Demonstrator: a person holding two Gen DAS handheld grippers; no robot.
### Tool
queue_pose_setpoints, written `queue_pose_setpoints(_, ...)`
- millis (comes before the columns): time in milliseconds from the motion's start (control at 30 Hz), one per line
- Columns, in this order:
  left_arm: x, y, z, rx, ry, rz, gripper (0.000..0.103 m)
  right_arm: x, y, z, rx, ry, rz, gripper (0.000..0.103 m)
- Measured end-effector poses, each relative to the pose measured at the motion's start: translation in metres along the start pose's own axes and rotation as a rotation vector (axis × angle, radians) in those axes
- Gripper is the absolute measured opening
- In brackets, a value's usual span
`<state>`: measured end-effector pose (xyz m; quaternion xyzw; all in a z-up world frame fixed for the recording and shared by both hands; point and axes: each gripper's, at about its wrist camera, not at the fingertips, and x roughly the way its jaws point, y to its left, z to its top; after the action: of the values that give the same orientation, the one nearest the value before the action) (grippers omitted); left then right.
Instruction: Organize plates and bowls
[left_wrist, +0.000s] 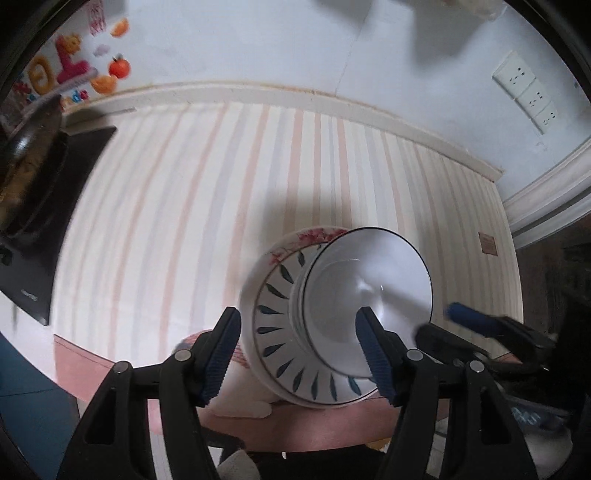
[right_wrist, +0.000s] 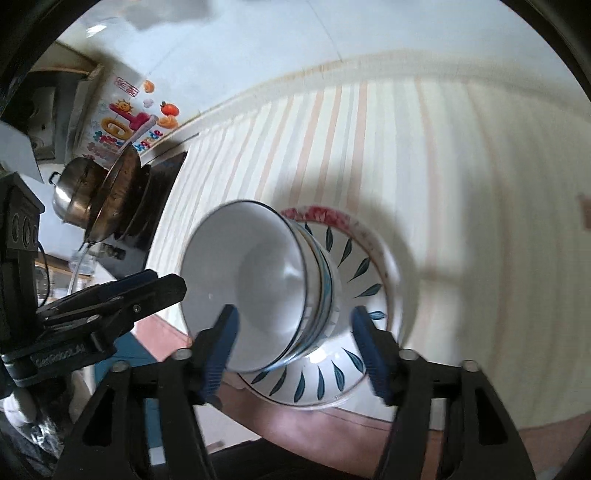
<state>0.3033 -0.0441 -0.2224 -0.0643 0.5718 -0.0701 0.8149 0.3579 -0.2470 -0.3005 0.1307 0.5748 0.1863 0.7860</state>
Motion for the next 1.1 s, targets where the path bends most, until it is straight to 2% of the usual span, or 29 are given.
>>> queue_pose_setpoints(67,-0.013,0.001,-0.004,0.018,-0.045,0.035,0.082,-0.018,0.013,-0.005,-0.02,-0.041,-0.054,0.086)
queue_pose_setpoints(167,-0.032,0.001,-0.011,0.043,-0.12,0.07,0.088,-0.044,0.031,-0.017,-0.039,-0.111,-0.152,0.089)
queue_pose_setpoints(233,-0.043,-0.001,-0.015,0.067,-0.156,0.079,0.097,-0.056,0.04,-0.024,-0.033,-0.149,-0.19,0.09)
queue_pose_setpoints(433,-0.077,-0.005,-0.031,0.121,-0.233,0.077,0.098,-0.097,0.059,-0.05,0.021,-0.24,-0.279,0.091)
queue_pose_setpoints(600,-0.105,-0.009,-0.05,0.131,-0.264,0.06,0.098,-0.127,0.074,-0.074,0.028,-0.28,-0.294,0.092)
queue_pose_setpoints(767,-0.146,-0.015,-0.075,0.12,-0.373,0.063,0.099,-0.161,0.091,-0.101,0.014,-0.331,-0.314,0.093)
queue_pose_setpoints(833,-0.161,-0.015,-0.085,0.113,-0.387,0.043,0.103,-0.179,0.098,-0.113,0.003,-0.365,-0.324,0.094)
queue_pose_setpoints(933,-0.183,-0.015,-0.104,0.096,-0.402,0.045,0.103,-0.208,0.114,-0.137,-0.017,-0.411,-0.335,0.095)
queue_pose_setpoints(1100,-0.215,-0.014,-0.144,0.078,-0.419,0.079,0.103,-0.248,0.141,-0.178,-0.064,-0.471,-0.349,0.096)
